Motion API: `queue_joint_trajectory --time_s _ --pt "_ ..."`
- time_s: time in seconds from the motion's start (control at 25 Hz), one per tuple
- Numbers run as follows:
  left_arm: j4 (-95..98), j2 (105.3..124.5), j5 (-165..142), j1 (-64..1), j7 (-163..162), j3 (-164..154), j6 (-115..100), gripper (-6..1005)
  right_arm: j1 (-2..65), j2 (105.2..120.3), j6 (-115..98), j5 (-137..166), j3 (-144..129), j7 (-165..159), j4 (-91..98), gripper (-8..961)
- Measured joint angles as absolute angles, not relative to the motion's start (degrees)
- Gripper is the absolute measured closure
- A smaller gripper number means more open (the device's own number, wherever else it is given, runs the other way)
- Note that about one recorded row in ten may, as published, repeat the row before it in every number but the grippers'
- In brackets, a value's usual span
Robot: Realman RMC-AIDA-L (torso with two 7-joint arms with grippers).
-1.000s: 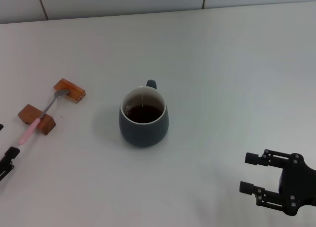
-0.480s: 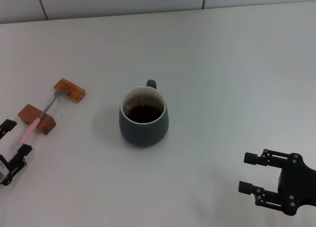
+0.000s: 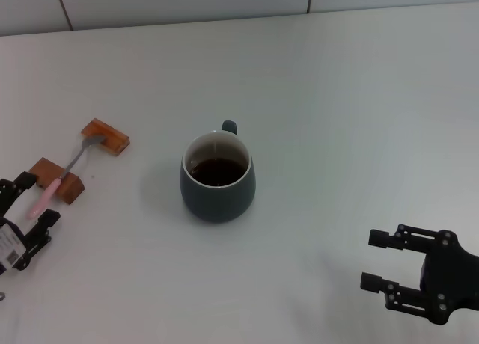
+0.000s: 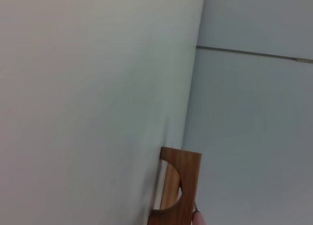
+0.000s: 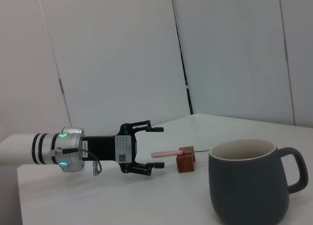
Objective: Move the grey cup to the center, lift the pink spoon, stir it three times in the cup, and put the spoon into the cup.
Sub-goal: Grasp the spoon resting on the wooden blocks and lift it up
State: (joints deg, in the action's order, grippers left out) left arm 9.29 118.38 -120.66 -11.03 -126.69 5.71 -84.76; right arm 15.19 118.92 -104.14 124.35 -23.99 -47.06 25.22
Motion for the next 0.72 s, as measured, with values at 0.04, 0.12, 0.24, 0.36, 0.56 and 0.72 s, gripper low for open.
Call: queue_joint_trajectory --time_s 0.04,0.12,0.24,0.36,0.56,0.72 --pt "9.07 118.38 -120.65 -11.28 -126.54 5.71 -84.54 237 15.23 118.92 -104.13 124.32 -23.99 -47.11 25.22 293" --pt "8.88 118.38 -120.68 -11.61 -126.49 5.71 -84.1 238 15.35 118.92 -104.06 124.28 -23.99 -47.37 25.22 293" --pt "8.87 118.36 -120.63 -11.95 -126.47 5.71 -83.64 239 15.63 118.92 -103.96 124.27 -23.99 -47.77 25.22 293" --pt "8.87 118.35 -120.61 -12.41 -126.43 5.71 -83.16 240 15.81 118.91 -103.87 124.27 -24.0 -47.82 25.22 293" --pt "8.87 118.32 -120.67 -13.05 -125.98 5.72 -82.55 241 16.18 118.91 -103.66 124.27 -24.0 -48.1 25.22 293" --pt "8.87 118.29 -120.73 -13.27 -125.69 5.71 -81.98 242 16.51 118.91 -103.58 124.27 -23.99 -48.77 25.22 294"
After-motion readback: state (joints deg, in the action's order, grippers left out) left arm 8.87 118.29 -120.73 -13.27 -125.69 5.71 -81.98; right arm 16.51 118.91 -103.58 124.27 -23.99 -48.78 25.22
